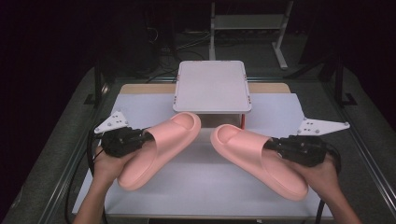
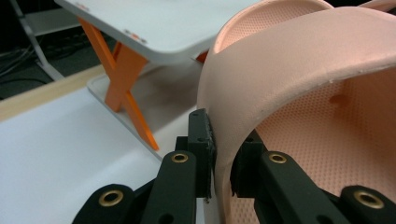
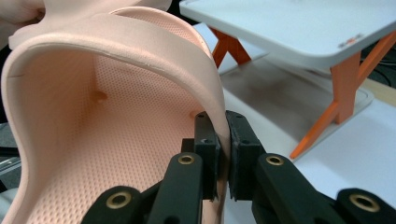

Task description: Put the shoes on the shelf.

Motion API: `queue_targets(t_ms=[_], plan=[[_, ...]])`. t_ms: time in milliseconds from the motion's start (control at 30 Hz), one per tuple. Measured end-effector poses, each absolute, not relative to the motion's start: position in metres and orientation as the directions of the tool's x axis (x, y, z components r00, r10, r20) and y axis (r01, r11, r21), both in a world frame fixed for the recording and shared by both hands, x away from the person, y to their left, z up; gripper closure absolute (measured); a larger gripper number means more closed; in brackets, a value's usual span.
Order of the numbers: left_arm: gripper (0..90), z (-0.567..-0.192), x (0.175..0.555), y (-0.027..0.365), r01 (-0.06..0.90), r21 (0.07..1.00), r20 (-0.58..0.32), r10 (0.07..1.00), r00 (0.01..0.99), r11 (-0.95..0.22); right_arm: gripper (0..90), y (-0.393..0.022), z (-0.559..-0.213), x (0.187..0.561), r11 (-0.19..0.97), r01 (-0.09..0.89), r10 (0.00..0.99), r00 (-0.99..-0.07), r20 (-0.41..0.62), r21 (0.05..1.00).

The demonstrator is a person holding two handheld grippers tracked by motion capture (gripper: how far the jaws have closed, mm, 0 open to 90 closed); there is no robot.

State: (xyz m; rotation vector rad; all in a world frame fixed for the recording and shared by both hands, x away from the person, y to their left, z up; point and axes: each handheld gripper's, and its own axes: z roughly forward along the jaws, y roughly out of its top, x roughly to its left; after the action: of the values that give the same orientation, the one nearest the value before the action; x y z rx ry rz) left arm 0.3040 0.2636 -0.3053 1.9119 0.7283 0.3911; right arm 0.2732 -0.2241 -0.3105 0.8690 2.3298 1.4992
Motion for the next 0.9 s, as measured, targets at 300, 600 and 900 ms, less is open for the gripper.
queue_targets(t_ms=[300, 600, 900], plan=[[80.9, -0.282, 0.320, 0.266, 0.302, 0.905, -0.033, 0.656, 0.754, -0.301, 83.6, -0.225, -0.293, 0.290, 0.293, 0.338, 0.568, -0.814, 0.122, 0.894], [80.9, -0.266, 0.340, 0.255, 0.292, 0.897, 0.001, 0.662, 0.750, -0.333, 83.6, -0.225, -0.279, 0.304, 0.307, 0.332, 0.544, -0.830, 0.122, 0.892], [80.8, -0.259, 0.359, 0.246, 0.305, 0.892, -0.009, 0.661, 0.750, -0.334, 83.6, -0.223, -0.269, 0.316, 0.331, 0.325, 0.531, -0.840, 0.110, 0.886]])
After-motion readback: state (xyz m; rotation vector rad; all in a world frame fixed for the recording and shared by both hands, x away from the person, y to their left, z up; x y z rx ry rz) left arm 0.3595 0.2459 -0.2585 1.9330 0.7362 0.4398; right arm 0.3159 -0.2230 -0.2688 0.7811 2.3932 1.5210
